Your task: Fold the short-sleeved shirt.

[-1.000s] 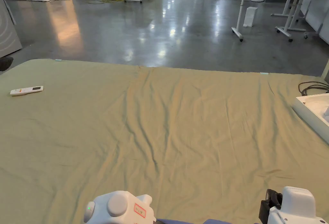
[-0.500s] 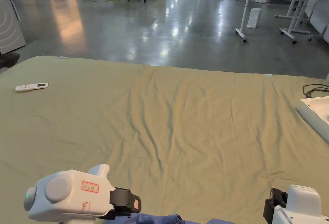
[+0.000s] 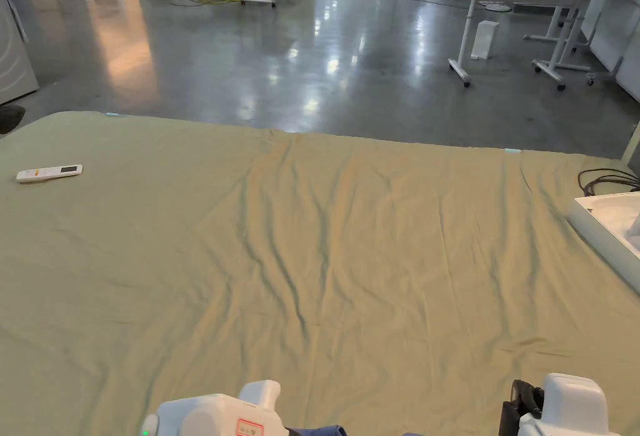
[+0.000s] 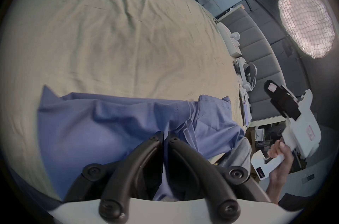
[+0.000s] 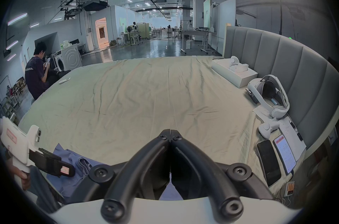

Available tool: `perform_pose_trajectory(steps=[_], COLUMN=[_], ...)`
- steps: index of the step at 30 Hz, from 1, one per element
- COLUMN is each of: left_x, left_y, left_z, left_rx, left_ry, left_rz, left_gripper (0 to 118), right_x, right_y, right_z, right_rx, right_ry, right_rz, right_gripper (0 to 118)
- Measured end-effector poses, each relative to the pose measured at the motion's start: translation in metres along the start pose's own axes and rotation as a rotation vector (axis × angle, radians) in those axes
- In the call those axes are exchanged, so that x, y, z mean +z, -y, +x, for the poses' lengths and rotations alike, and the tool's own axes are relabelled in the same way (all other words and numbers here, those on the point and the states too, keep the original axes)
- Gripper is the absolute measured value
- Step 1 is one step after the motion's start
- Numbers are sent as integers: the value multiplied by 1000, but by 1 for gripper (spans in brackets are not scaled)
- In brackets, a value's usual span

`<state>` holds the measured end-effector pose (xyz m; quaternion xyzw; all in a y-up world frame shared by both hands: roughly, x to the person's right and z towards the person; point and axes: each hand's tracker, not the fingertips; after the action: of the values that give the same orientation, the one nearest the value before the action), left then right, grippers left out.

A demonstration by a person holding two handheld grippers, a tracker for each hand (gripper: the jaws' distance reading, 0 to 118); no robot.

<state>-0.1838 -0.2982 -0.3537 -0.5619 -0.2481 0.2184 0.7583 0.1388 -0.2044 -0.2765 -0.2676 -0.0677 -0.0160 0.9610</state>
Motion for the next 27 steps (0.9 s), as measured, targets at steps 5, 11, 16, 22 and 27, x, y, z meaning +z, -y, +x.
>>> perform_pose_trajectory(steps=[5,11,16,22,27], left_x=[-25,-32,-41,-41,1], left_y=[-1,0,10,15,-3], left_z=[15,27,27,28,20], left_rx=[-65,-75,-55,-57,-60], left_ry=[-39,-7,-6,2,29], left_rz=[-53,-47,-63,-51,53], left_gripper=[6,6,6,6,6], right_x=[0,0,-1,-1,1], right_y=[2,5,8,9,4], right_z=[1,1,0,-1,-2], right_rx=[4,-2,-3,-2,2], right_ry=[2,-1,-5,-10,-14], right_rz=[-7,-15,-23,-27,-7], right_gripper=[0,0,0,0,0])
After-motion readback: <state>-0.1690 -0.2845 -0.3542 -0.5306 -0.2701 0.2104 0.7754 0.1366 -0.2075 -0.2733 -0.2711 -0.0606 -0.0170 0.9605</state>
